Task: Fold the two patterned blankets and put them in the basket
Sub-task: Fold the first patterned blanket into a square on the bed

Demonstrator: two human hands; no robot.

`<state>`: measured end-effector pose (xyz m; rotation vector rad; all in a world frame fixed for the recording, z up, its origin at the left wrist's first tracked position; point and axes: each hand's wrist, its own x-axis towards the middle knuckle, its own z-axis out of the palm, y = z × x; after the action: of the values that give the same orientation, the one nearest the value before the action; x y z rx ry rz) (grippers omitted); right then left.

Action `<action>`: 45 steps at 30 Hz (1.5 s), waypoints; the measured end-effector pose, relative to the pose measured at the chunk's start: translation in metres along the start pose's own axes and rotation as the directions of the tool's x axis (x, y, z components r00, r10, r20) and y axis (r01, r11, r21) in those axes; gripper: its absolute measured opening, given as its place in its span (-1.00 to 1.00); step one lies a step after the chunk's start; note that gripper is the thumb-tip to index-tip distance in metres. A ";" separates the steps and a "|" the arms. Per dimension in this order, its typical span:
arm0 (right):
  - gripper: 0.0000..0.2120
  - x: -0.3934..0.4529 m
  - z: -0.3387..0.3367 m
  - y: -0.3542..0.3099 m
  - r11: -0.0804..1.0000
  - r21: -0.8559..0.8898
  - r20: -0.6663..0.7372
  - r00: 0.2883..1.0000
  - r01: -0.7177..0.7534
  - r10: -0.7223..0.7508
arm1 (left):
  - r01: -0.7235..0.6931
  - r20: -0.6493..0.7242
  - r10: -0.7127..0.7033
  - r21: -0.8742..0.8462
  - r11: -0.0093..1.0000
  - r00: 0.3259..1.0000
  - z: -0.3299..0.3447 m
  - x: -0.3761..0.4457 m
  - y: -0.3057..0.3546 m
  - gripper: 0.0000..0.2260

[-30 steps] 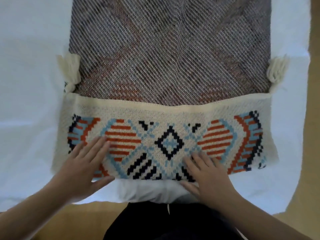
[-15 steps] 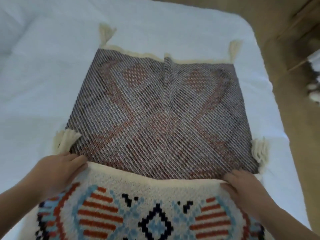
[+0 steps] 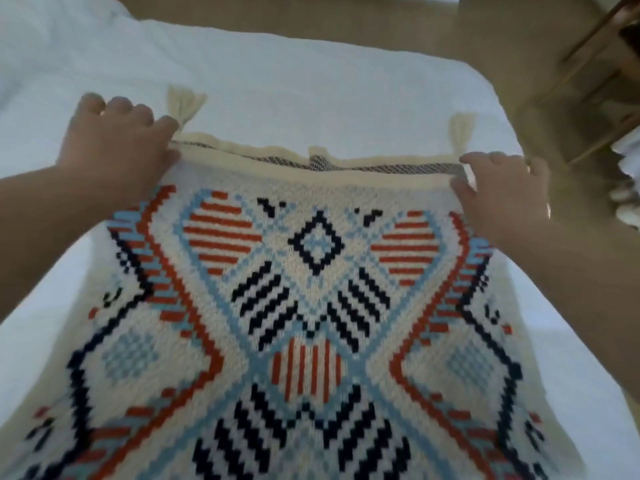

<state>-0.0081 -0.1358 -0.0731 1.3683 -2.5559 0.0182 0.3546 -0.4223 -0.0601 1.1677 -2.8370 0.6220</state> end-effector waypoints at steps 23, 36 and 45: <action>-0.14 -0.208 0.078 -0.035 0.987 0.125 0.483 0.875 -0.097 0.025 | 0.057 0.452 0.142 -0.398 0.916 0.881 0.085 -0.211 0.078 -0.24; -0.15 -0.317 0.050 -0.015 0.987 0.126 0.534 0.845 -0.101 0.019 | 0.141 0.438 0.101 -0.486 0.863 0.893 0.083 -0.335 0.037 -0.28; -0.22 -0.363 0.043 0.012 0.989 0.110 0.515 0.845 0.099 -0.142 | -0.164 0.310 0.368 -0.526 0.835 0.877 0.096 -0.372 -0.010 -0.28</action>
<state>0.1660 0.1623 -0.1927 1.7661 -2.9117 -0.3243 0.6431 -0.2131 -0.2037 0.8798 -3.2296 -0.3919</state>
